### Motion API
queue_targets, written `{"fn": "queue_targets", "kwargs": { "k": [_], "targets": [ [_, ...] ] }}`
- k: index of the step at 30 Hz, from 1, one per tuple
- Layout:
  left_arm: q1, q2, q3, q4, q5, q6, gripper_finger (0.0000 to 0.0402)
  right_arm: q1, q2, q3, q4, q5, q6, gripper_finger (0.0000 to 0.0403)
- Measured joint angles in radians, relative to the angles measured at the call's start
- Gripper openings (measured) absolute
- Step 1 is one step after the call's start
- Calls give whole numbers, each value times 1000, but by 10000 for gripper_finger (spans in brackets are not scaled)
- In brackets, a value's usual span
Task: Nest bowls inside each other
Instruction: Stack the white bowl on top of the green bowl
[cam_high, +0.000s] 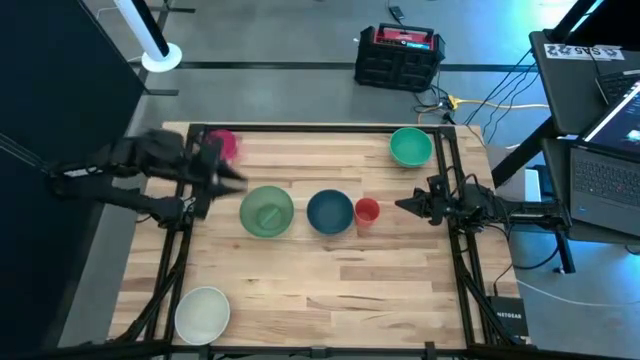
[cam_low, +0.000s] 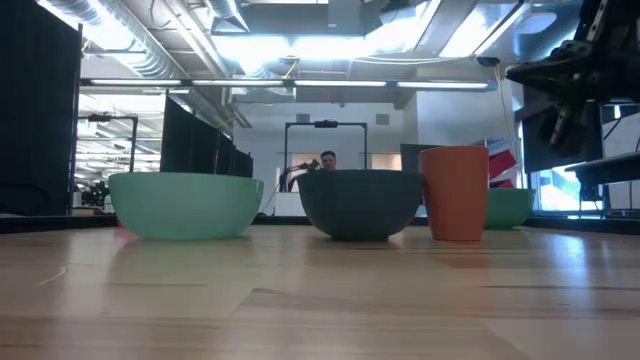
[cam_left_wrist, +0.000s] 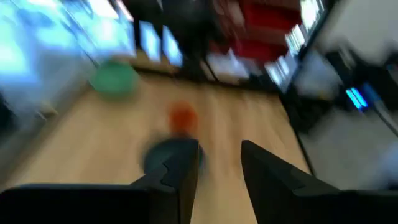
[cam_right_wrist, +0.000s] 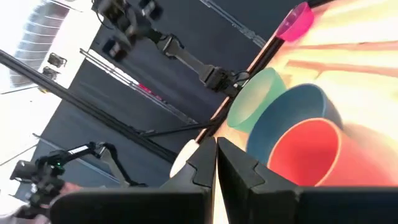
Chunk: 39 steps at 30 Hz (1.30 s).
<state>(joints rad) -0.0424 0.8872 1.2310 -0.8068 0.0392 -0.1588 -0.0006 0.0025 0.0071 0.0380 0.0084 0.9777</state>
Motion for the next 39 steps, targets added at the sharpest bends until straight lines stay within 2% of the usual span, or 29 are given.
{"fn": "queue_targets", "kwargs": {
  "k": [2, 17, 27, 39],
  "targets": [
    [-89, 45, 24, -125, 20, -29, 107, 0, 0, 0, -1, 1, 2, 1],
    [-641, 378, 27, -408, 157, -182, 107, 0, 0, 0, -12, 0, 12, 1],
    [-691, 515, -118, -310, 133, -247, 107, 0, 0, 0, -12, -1, 12, 1],
    [-695, 531, -241, -180, 133, -285, 107, 0, 0, 0, -13, -18, 8, 1]
  ]
}}
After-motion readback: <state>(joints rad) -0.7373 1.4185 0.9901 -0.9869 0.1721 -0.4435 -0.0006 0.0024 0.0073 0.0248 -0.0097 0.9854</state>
